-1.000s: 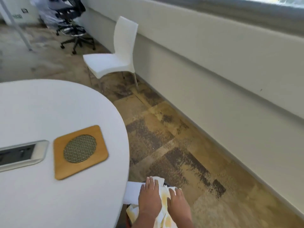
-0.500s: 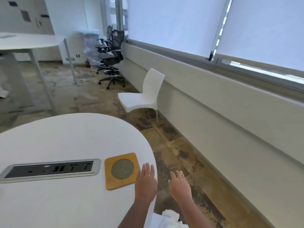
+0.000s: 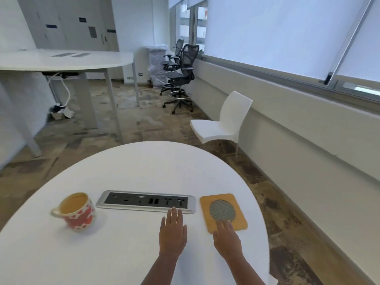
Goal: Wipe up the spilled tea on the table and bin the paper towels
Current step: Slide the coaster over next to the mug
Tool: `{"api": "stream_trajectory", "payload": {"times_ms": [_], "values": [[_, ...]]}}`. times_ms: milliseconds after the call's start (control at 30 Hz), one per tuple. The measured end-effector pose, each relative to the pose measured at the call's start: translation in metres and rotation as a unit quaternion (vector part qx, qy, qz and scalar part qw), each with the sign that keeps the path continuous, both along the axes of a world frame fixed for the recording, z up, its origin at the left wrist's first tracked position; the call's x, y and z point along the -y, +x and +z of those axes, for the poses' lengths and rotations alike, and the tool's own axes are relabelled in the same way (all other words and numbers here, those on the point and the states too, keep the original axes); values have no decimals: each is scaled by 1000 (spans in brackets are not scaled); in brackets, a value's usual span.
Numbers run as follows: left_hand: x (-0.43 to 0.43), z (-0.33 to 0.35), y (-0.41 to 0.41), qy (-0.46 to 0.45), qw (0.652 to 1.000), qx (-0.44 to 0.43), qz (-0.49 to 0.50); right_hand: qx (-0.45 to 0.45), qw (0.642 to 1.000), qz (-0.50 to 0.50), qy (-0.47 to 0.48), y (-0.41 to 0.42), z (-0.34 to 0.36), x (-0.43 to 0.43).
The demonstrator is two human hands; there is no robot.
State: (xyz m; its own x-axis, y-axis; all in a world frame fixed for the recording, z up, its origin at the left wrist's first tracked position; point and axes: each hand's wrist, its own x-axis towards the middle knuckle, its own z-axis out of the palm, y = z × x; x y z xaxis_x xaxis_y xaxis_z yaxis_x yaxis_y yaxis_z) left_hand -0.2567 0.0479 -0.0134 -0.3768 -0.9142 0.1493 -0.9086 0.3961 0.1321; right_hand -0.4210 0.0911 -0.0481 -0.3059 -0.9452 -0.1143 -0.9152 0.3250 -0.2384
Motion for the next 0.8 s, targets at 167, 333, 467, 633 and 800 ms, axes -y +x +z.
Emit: {"api": "stream_trajectory", "payload": {"times_ms": [167, 333, 467, 633, 800], "values": [[15, -27, 53, 120, 993, 17, -7, -14, 999, -18, 22, 45, -18, 6], [24, -50, 71, 161, 986, 29, -44, -35, 998, -54, 17, 61, -25, 8], [25, -58, 61, 194, 978, 8, -75, -34, 997, -63, 7, 59, -25, 7], [21, -56, 31, 227, 968, -35, -100, -18, 998, -64, -17, 47, -20, 4], [23, -47, -5, 268, 951, -106, -107, -2, 996, -89, -27, 23, -16, 4]]}}
